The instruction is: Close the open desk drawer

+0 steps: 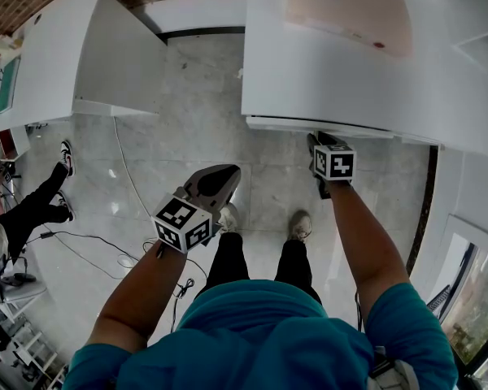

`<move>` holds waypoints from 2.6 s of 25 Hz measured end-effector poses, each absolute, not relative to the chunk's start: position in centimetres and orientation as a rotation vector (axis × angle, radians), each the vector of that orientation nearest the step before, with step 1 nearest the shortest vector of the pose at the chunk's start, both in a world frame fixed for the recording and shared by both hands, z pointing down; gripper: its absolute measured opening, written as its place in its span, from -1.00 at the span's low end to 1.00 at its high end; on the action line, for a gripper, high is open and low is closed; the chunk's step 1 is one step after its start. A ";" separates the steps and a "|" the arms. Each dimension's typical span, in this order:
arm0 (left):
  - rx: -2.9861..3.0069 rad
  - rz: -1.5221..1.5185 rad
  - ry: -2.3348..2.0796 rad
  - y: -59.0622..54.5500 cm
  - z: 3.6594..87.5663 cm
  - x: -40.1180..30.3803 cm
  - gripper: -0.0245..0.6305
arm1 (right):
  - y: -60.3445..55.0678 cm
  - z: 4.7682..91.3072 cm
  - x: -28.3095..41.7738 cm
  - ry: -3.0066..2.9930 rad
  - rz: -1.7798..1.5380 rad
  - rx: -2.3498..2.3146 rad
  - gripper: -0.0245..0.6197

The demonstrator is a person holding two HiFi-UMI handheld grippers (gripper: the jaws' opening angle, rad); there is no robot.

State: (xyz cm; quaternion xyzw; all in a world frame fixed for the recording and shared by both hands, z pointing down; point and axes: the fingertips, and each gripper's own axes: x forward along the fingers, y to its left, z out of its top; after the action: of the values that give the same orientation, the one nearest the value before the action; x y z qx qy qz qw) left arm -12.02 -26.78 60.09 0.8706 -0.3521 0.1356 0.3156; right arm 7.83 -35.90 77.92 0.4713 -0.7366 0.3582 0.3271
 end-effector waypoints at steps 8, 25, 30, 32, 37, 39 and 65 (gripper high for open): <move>2.285 0.351 -0.939 -26.5 60.3 -12.7 -0.84 | -37.8 77.9 7.9 -1.917 0.939 1.226 -0.62; 2.280 0.336 -0.950 -25.1 60.0 -13.1 -0.84 | -37.6 77.7 7.1 -1.924 0.980 1.206 -0.41; 2.287 0.330 -0.945 -24.2 59.7 -12.9 -0.84 | -37.1 77.6 6.5 -1.930 0.985 1.185 -0.10; 2.287 0.330 -0.949 -23.8 59.6 -13.1 -0.84 | -36.7 77.5 6.8 -1.915 1.000 1.198 -0.10; 2.299 0.322 -0.963 -22.7 58.9 -13.5 -0.84 | -35.1 76.9 7.5 -1.907 0.985 1.188 -0.10; 2.306 0.315 -0.970 -22.4 58.4 -13.6 -0.84 | -34.3 76.1 7.8 -1.912 0.982 1.189 -0.10; 2.540 0.159 -1.006 -16.9 39.5 -9.4 -0.84 | -22.5 44.8 8.1 -2.454 0.730 1.094 -0.85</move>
State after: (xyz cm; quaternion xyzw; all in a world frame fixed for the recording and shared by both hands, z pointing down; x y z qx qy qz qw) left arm -9.39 -16.88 39.54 0.9092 -0.3602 0.0570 0.2009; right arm 8.13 -22.47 44.77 0.3868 -0.8673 0.2579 0.1779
